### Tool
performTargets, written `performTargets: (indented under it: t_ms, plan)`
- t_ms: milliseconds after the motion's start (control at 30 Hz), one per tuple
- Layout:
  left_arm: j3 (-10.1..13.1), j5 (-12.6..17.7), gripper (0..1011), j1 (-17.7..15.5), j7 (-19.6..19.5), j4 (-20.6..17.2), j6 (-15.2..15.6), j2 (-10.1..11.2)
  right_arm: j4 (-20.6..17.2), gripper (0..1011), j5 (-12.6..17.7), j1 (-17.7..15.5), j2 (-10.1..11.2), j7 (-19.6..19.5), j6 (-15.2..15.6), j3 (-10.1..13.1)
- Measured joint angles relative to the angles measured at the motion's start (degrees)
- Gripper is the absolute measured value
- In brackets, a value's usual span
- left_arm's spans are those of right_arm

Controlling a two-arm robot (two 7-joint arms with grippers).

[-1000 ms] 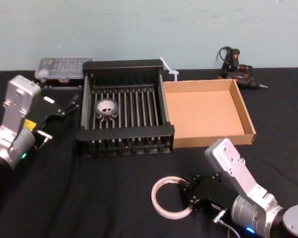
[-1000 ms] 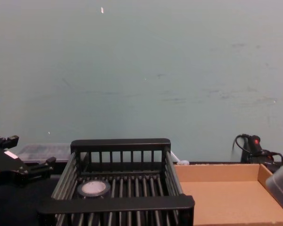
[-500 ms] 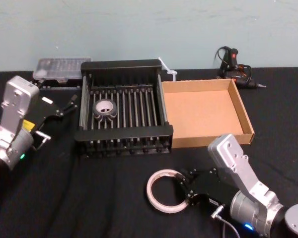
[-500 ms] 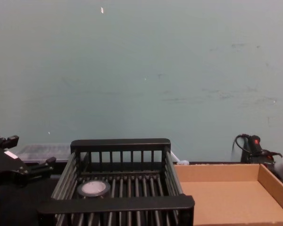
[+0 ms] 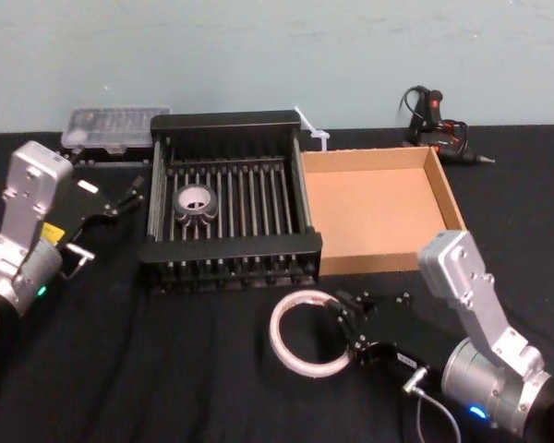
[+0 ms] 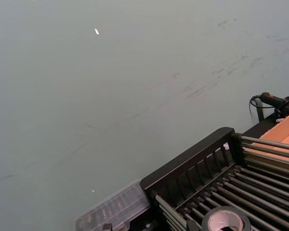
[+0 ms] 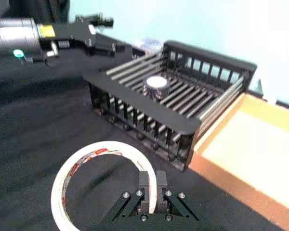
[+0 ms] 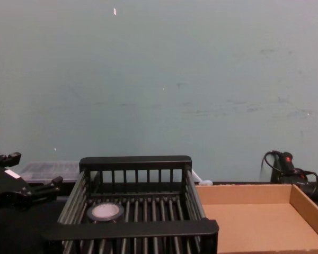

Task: Pick up the white tape and place it into the black box , Pick up the silver tape and place it into the brown box.

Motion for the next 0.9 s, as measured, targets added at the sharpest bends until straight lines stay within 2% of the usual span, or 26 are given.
performTargets:
  t_ms: [400, 600, 900]
  plan:
    - [0.0, 0.0, 1001, 0.0, 0.0, 0.0, 0.0, 0.0, -1.6, 95, 3.3, 0.1, 0.5, -0.7, -2.2, 1.0]
    - [0.0, 0.0, 1001, 0.0, 0.0, 0.0, 0.0, 0.0, -1.8, 95, 5.5, -0.7, -0.5, -2.5, -5.0, 2.4]
    - [0.0, 0.0, 1001, 0.0, 0.0, 0.0, 0.0, 0.0, -1.7, 95, 6.9, -1.7, -1.9, -4.7, -7.9, 3.8]
